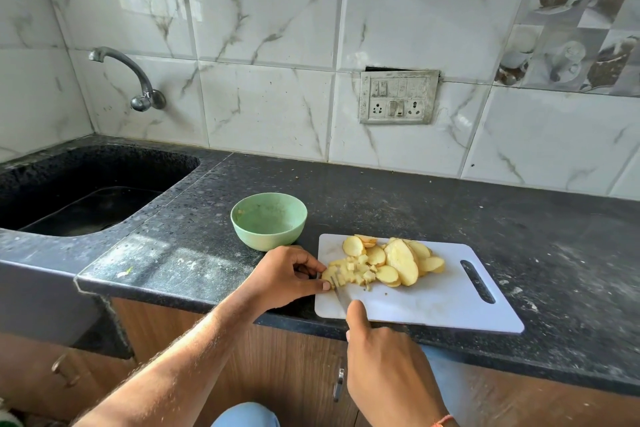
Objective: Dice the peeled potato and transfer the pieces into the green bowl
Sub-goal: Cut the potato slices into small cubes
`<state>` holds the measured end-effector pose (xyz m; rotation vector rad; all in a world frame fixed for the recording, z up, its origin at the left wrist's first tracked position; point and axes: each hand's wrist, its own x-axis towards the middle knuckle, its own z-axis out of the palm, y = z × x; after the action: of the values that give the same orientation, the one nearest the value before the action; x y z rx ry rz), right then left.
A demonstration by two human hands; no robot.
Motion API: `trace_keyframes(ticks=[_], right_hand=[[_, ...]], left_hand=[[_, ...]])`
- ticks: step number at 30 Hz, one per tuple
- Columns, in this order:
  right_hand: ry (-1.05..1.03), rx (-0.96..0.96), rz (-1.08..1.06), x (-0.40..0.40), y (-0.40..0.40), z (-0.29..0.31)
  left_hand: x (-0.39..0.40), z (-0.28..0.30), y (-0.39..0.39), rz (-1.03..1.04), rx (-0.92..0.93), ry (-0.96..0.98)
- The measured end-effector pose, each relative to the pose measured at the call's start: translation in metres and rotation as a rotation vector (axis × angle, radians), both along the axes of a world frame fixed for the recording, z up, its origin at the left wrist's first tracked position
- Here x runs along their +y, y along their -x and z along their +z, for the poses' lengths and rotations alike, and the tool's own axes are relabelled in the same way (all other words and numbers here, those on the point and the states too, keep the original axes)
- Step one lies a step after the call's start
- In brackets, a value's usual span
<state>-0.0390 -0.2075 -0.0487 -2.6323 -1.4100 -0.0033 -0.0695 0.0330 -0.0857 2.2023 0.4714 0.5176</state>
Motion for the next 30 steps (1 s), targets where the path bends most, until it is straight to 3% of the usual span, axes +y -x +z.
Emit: trace_keyframes(ticks=[6,16,20,25,30], right_hand=[[0.091,0.045,-0.033,-0.015,0.003,0.011],[-0.149,-0.087,-0.005,-0.016,-0.011,-0.003],[-0.094,-0.120,-0.107,-0.010,-0.021,-0.004],[-0.151,-0.167,-0.034,-0.007,-0.024,-0.006],[-0.067,-0.136,-0.052,0.000,-0.017,-0.006]], left_hand=[[-0.003,0.003,0.001,0.020,0.007,0.008],[-0.005,0.007,0.001,0.044,0.038,0.022],[-0.004,0.011,0.001,0.035,0.088,0.042],[0.000,0.015,-0.002,0.009,0.142,0.054],[0.000,0.010,0.001,-0.005,0.088,0.046]])
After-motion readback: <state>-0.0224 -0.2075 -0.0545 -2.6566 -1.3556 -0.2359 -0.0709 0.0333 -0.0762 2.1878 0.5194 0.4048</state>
